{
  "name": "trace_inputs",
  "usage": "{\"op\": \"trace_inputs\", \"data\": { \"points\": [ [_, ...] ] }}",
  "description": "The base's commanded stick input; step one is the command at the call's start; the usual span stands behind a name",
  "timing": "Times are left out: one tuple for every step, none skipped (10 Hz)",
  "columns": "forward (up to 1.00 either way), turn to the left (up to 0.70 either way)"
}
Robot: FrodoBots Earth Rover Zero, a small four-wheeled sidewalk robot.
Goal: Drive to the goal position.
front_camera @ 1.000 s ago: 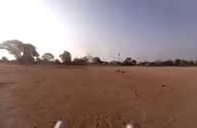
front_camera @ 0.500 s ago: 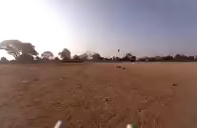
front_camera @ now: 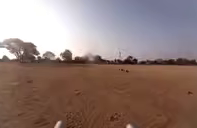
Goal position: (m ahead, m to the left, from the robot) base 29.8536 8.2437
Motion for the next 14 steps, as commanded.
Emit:
{"op": "trace_inputs", "data": {
  "points": [
    [1.00, 0.05],
    [1.00, 0.00],
    [1.00, 0.00],
    [1.00, 0.00],
    [1.00, 0.00],
    [1.00, 0.00],
    [1.00, 0.00],
    [1.00, 0.00],
    [1.00, 0.00],
    [1.00, 0.00],
    [1.00, 0.00],
    [1.00, 0.00],
    [1.00, 0.00],
    [1.00, 0.00]
  ]
}}
